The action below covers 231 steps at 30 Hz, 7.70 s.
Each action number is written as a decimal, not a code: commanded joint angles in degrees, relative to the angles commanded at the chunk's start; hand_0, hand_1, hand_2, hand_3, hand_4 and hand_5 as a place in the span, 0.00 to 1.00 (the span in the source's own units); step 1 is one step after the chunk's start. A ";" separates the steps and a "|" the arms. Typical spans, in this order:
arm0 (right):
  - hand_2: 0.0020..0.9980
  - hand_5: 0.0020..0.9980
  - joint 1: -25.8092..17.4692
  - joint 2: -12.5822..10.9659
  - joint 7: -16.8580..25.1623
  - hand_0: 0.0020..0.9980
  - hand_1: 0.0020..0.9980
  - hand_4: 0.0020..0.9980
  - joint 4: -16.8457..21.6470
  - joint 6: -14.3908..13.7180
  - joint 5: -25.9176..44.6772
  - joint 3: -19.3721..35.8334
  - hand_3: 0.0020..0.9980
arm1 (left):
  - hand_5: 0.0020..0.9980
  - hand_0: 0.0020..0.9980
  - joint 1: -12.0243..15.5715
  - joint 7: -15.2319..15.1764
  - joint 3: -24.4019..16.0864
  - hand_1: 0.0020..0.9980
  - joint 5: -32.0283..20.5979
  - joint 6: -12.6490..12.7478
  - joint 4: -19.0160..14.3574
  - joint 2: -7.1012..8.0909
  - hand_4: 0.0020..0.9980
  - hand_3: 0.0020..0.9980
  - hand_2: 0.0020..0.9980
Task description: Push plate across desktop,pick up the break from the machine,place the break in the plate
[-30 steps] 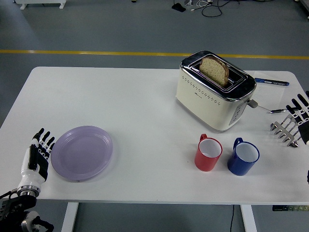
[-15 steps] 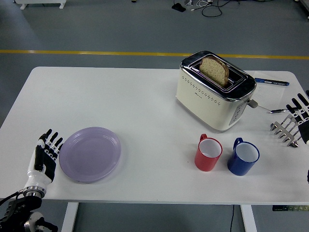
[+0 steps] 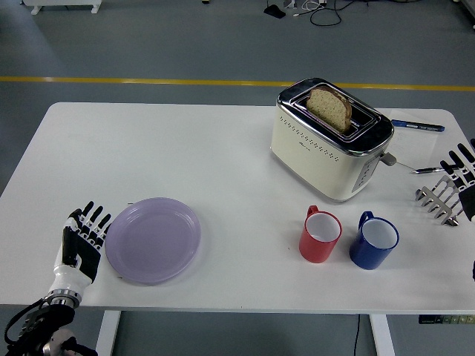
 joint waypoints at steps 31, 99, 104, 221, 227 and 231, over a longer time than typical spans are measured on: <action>0.64 0.57 0.20 0.16 0.03 0.67 0.64 0.45 -0.04 0.01 -0.04 0.09 0.64 | 1.00 0.87 -2.95 0.62 9.09 0.88 -7.05 -2.61 -0.18 1.02 0.51 0.94 0.94; 0.64 0.57 0.23 0.56 0.09 0.67 0.64 0.45 -0.17 -0.01 -0.06 0.10 0.64 | 1.00 0.81 -9.37 4.64 17.05 0.83 -15.51 -12.00 3.12 0.51 0.52 0.86 0.88; 0.64 0.57 0.22 0.58 0.09 0.67 0.64 0.45 -0.20 -0.02 -0.06 0.12 0.64 | 1.00 0.81 -9.11 3.13 16.92 0.83 -13.97 -9.17 2.35 0.66 0.52 0.86 0.88; 0.32 0.13 63.04 4.11 -16.58 0.17 0.23 0.20 -38.49 -2.75 -80.40 -63.82 0.36 | 1.00 0.80 0.82 3.94 -19.63 0.81 10.43 2.58 -11.62 -2.37 0.51 0.80 0.85; 0.31 0.16 61.95 -1.51 -18.57 0.14 0.21 0.21 -26.38 -0.80 -93.70 -53.07 0.36 | 1.00 0.80 1.01 3.99 -19.83 0.80 10.47 2.52 -11.73 -2.27 0.51 0.80 0.85; 0.29 0.17 60.54 -4.56 -19.70 0.11 0.15 0.20 -16.95 -0.22 -98.75 -48.99 0.35 | 1.00 0.80 1.18 4.05 -20.08 0.80 10.53 2.46 -11.78 -2.29 0.51 0.80 0.85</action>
